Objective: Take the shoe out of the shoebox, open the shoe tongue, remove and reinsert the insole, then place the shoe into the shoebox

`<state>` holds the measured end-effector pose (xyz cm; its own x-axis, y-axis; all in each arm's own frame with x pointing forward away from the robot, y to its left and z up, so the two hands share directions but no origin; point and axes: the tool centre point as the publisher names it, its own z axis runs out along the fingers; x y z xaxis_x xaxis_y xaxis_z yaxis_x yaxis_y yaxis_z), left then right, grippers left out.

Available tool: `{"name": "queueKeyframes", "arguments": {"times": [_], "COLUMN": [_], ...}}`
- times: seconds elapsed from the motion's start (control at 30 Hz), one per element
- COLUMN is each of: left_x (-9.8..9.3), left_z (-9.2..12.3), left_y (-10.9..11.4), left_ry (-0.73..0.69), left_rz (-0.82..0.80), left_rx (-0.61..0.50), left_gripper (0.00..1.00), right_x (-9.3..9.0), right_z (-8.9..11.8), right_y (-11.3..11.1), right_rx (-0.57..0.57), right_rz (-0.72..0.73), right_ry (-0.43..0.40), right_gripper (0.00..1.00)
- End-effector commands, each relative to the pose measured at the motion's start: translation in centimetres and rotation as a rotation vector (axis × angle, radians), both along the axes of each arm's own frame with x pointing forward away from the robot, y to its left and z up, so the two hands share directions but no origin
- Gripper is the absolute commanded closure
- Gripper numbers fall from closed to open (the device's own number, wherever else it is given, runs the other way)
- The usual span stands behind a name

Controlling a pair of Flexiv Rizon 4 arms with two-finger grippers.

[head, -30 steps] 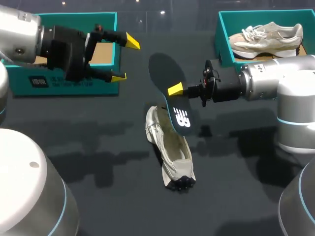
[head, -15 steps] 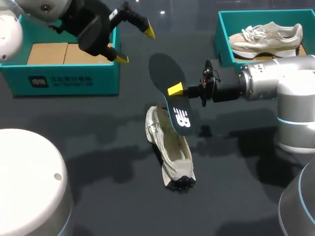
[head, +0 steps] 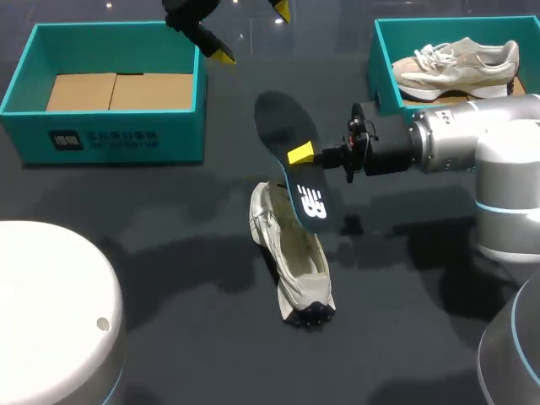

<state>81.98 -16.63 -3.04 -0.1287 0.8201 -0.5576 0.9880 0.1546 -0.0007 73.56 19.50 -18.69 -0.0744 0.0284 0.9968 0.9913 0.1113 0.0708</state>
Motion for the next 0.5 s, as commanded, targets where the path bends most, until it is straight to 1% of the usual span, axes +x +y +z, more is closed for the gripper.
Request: {"name": "queueKeyframes", "arguments": {"times": [0.03,0.27,0.5], "left_x": [0.8,0.6,0.4], "left_z": [-0.5,-2.0,-2.4], "left_y": [-1.8,-2.8,-3.2], "left_ry": [0.123,0.168,0.123], "left_rz": [-0.026,-0.051,-0.028], "left_rx": [0.538,0.644,0.727], "left_gripper": [0.0,0.0,0.0], "right_x": [-0.1,-0.1,-0.1], "right_z": [-0.1,-0.1,-0.1], "right_y": [0.1,0.1,0.1], "right_rx": [-0.002,-0.002,-0.002], "right_rz": [-0.001,-0.001,-0.001], "right_ry": [0.0,0.0,0.0], "right_gripper": [1.0,1.0,1.0]}}
